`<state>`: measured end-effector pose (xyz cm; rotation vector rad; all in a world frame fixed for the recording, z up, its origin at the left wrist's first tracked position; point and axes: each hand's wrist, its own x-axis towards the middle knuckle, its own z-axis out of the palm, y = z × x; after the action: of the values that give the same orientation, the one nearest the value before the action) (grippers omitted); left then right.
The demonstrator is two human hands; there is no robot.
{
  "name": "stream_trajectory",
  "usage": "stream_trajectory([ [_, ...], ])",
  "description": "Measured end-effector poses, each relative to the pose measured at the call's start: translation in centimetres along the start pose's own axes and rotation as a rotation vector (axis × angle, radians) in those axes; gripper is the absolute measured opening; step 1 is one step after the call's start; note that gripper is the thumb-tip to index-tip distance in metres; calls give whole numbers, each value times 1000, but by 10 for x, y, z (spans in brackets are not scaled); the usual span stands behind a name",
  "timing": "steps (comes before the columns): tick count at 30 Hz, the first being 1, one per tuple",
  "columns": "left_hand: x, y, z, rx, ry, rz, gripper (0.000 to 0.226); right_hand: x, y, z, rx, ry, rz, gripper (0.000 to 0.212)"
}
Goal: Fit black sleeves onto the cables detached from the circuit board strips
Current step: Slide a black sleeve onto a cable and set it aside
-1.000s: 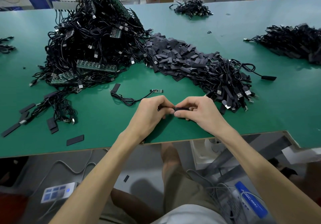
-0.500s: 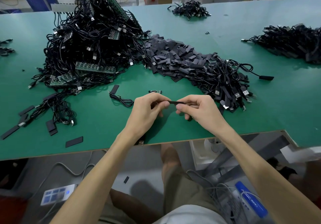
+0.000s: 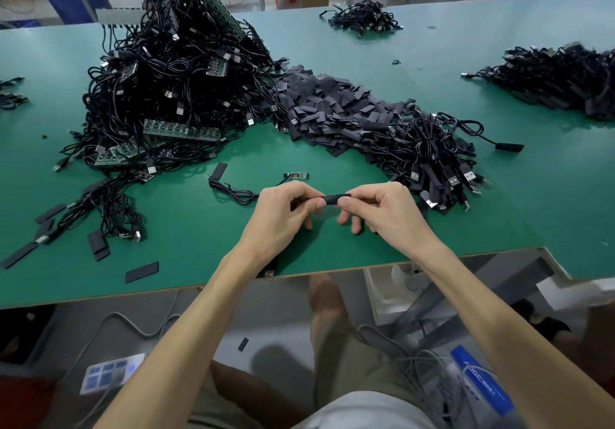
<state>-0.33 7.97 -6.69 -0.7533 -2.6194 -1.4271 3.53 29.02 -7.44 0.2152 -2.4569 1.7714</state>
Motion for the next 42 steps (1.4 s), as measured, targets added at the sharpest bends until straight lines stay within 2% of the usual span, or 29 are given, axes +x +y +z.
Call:
stream_trajectory([
  [9,-1,3,1,6,11,12,4,1,-3,1,52,-16,-4,16],
  [15,-3,7,-5,151,-40,61,9,-1,-3,-1,142,110,7,18],
  [20,-7,5,-25,243,-144,-112,35,1,-2,-4,208,212,8,19],
  [22,-7,8,-29,228,-147,-172,33,1,-1,-4,222,243,9,19],
  [27,-6,17,-31,33,-119,-219,7,0,-4,-5,250,278,20,20],
  [30,-9,21,-24,-83,-165,-242,7,-1,-7,-5,284,280,24,26],
  [34,-9,23,-14,-426,-185,-333,9,0,-8,-4,282,235,46,33],
  [37,1,31,-7,-608,-134,-389,7,2,-7,-1,155,195,69,33],
  [40,27,49,2,-644,-80,-389,9,4,-5,3,-56,125,75,32],
  [42,49,68,10,-664,-62,-374,12,5,-5,5,-88,95,87,30],
])
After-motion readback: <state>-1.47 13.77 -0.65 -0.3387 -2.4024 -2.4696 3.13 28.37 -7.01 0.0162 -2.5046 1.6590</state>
